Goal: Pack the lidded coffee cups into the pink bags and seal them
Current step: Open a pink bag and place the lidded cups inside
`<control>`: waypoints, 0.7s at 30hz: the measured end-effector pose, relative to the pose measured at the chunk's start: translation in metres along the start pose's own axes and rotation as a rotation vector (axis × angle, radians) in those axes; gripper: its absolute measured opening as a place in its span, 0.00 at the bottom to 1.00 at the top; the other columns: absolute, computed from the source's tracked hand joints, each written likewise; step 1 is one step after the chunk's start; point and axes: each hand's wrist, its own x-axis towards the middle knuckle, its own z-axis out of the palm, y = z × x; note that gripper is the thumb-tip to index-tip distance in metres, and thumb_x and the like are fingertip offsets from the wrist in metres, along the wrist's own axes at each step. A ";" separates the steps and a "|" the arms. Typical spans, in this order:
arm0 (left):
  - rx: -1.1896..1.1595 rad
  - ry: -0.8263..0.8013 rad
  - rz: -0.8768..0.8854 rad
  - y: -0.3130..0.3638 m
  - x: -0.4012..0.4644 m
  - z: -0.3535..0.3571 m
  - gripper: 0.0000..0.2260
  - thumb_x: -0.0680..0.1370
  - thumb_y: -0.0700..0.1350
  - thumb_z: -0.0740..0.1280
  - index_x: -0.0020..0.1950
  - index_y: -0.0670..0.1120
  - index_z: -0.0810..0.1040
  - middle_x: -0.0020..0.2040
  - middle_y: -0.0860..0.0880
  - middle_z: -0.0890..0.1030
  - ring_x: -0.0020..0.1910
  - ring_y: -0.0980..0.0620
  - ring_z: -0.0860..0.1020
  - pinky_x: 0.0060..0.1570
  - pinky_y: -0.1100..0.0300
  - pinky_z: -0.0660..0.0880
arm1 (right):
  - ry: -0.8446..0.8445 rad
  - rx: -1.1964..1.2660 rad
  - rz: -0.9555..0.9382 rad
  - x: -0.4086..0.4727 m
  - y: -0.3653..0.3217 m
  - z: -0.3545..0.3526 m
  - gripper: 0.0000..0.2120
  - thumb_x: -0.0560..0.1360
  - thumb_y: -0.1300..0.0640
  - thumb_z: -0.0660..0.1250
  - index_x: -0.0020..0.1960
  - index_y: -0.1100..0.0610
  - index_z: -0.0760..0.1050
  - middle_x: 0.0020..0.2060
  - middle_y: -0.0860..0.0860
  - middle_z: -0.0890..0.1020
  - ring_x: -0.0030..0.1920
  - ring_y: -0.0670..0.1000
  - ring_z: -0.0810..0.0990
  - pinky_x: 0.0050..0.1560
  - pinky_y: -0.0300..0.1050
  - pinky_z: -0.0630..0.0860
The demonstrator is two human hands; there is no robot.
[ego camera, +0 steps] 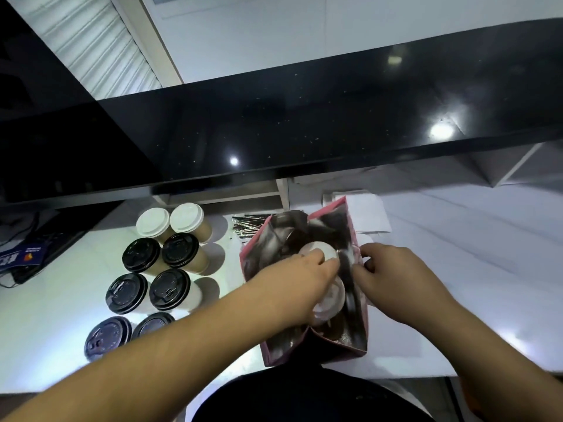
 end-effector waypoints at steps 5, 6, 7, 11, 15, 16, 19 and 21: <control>-0.017 -0.052 -0.008 -0.004 0.006 0.025 0.31 0.71 0.48 0.76 0.71 0.46 0.69 0.60 0.47 0.74 0.57 0.42 0.76 0.55 0.48 0.77 | 0.000 -0.008 -0.014 0.000 0.000 0.000 0.12 0.76 0.51 0.62 0.36 0.54 0.71 0.24 0.50 0.76 0.29 0.51 0.75 0.28 0.47 0.62; -0.019 -0.053 -0.002 -0.005 0.006 0.028 0.32 0.70 0.48 0.77 0.72 0.47 0.69 0.61 0.47 0.74 0.58 0.42 0.75 0.56 0.49 0.76 | 0.001 -0.011 -0.016 0.000 0.000 0.001 0.12 0.76 0.51 0.62 0.36 0.54 0.71 0.24 0.50 0.76 0.29 0.51 0.76 0.28 0.47 0.63; -0.021 -0.056 0.003 -0.005 0.006 0.031 0.33 0.70 0.48 0.77 0.73 0.47 0.69 0.62 0.47 0.74 0.59 0.43 0.74 0.58 0.50 0.76 | 0.004 -0.013 -0.017 0.000 0.000 0.001 0.12 0.76 0.51 0.62 0.36 0.54 0.72 0.24 0.50 0.76 0.29 0.51 0.76 0.28 0.47 0.63; 0.001 -0.089 0.026 -0.003 0.008 0.042 0.35 0.71 0.44 0.76 0.76 0.47 0.67 0.66 0.46 0.72 0.64 0.43 0.70 0.61 0.51 0.74 | 0.024 -0.003 -0.021 0.001 0.001 0.003 0.13 0.77 0.50 0.62 0.37 0.55 0.73 0.24 0.51 0.77 0.29 0.51 0.76 0.27 0.48 0.66; 0.047 -0.100 0.057 0.001 0.010 0.052 0.36 0.73 0.45 0.74 0.79 0.48 0.63 0.68 0.45 0.69 0.64 0.42 0.69 0.58 0.52 0.70 | 0.024 -0.012 -0.019 0.001 0.001 0.003 0.12 0.77 0.49 0.62 0.39 0.55 0.75 0.26 0.50 0.79 0.30 0.51 0.77 0.30 0.49 0.73; 0.044 -0.094 0.058 0.000 0.011 0.054 0.37 0.73 0.46 0.74 0.79 0.48 0.63 0.69 0.45 0.69 0.64 0.42 0.69 0.58 0.53 0.70 | 0.023 -0.010 -0.016 0.000 0.001 0.003 0.12 0.78 0.49 0.62 0.39 0.54 0.75 0.26 0.50 0.80 0.30 0.51 0.77 0.30 0.49 0.73; -0.025 -0.071 0.050 -0.004 0.011 0.058 0.38 0.73 0.51 0.76 0.79 0.49 0.64 0.69 0.44 0.70 0.65 0.42 0.69 0.62 0.52 0.71 | 0.019 -0.004 -0.007 -0.001 0.001 0.003 0.12 0.78 0.49 0.62 0.40 0.54 0.76 0.26 0.49 0.80 0.30 0.51 0.78 0.30 0.49 0.74; -0.066 -0.066 0.037 -0.008 0.012 0.059 0.37 0.72 0.53 0.77 0.78 0.51 0.67 0.67 0.45 0.71 0.65 0.43 0.70 0.63 0.51 0.73 | 0.013 -0.003 -0.002 -0.001 0.001 0.001 0.12 0.78 0.48 0.62 0.41 0.54 0.77 0.28 0.49 0.81 0.32 0.51 0.79 0.32 0.51 0.77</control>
